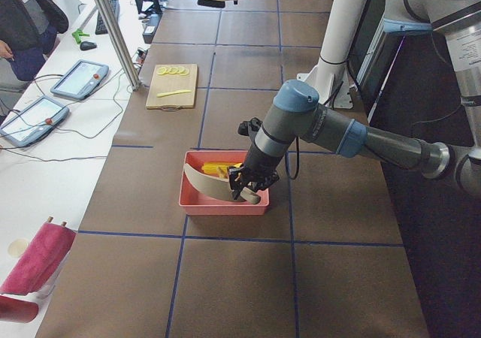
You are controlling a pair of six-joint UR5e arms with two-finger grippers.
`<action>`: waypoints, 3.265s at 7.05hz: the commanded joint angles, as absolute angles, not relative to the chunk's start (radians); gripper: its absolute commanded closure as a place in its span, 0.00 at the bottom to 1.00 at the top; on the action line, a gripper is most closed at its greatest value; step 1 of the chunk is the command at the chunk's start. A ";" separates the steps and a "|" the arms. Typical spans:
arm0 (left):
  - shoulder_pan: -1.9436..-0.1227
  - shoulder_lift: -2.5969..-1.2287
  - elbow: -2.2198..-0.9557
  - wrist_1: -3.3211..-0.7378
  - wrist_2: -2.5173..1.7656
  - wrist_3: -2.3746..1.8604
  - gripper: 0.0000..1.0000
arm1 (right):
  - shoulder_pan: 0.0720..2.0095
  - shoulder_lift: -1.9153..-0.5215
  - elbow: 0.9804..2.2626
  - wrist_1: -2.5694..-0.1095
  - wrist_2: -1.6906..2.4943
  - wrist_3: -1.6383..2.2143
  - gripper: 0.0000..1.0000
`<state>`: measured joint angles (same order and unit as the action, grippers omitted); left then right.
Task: Sweep and dump trash into bin
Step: 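Tilt the dustpan with the left gripper to dump the food into the pink bin, then carry the empty dustpan away from the bin while the right gripper lowers the brush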
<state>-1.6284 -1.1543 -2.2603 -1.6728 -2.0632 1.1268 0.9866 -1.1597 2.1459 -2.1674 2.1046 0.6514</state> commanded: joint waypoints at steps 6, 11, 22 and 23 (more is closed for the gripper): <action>-1.623 -1.219 -2.321 -1.493 -2.086 1.155 1.00 | 0.986 -1.164 2.145 -2.166 2.103 0.650 0.99; -1.582 -1.453 -2.413 -1.161 -2.384 0.934 1.00 | 1.043 -1.325 2.166 -2.152 2.169 0.525 0.99; -0.994 -1.764 -2.303 -1.384 -2.359 0.330 1.00 | 0.980 -1.652 1.958 -1.769 2.275 0.643 0.98; -0.988 -1.766 -2.301 -1.384 -2.349 0.330 1.00 | 0.971 -1.654 1.944 -1.769 2.276 0.646 0.98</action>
